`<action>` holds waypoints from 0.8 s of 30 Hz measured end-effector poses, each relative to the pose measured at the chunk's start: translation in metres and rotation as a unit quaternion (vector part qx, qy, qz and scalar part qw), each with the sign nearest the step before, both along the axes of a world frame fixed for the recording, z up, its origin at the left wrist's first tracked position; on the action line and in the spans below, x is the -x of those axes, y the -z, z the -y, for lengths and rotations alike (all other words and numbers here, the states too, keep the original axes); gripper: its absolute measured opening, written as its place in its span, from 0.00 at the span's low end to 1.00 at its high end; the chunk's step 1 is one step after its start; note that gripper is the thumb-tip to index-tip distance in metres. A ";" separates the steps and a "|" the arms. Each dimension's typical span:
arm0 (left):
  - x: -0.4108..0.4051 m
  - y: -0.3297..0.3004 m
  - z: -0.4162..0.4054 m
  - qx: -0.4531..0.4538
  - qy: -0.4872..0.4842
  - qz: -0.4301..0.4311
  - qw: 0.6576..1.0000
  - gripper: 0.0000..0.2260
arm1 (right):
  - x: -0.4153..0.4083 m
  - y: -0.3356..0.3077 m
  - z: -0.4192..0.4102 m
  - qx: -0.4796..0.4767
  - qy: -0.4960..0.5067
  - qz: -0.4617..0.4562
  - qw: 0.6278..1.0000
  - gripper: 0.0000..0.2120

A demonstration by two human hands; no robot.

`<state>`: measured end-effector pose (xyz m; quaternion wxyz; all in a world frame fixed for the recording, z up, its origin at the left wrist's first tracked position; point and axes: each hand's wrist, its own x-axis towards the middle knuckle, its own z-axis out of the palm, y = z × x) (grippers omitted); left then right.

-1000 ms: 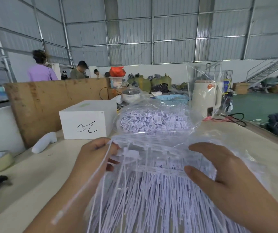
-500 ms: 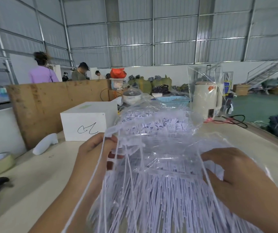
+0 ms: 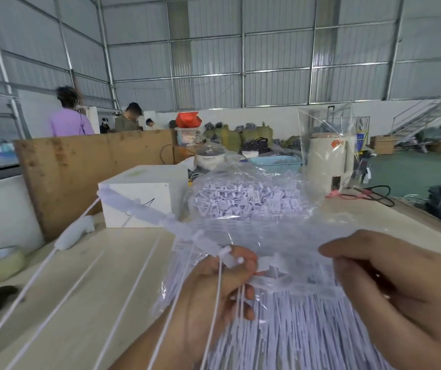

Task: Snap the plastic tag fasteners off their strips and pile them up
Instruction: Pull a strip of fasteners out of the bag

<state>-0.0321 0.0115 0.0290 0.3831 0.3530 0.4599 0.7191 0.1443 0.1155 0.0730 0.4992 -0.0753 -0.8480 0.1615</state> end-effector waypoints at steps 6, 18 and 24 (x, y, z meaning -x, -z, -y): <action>-0.009 0.007 -0.002 -0.043 0.093 0.017 0.995 0.05 | 0.026 0.012 0.014 -0.020 0.028 0.158 0.987 0.21; 0.039 0.001 0.005 0.005 -0.037 0.127 0.991 0.11 | 0.003 0.005 -0.034 0.023 0.166 0.270 0.948 0.04; 0.071 -0.005 0.027 -0.087 0.065 0.214 0.971 0.29 | 0.000 -0.008 -0.037 -0.015 0.233 0.323 0.917 0.04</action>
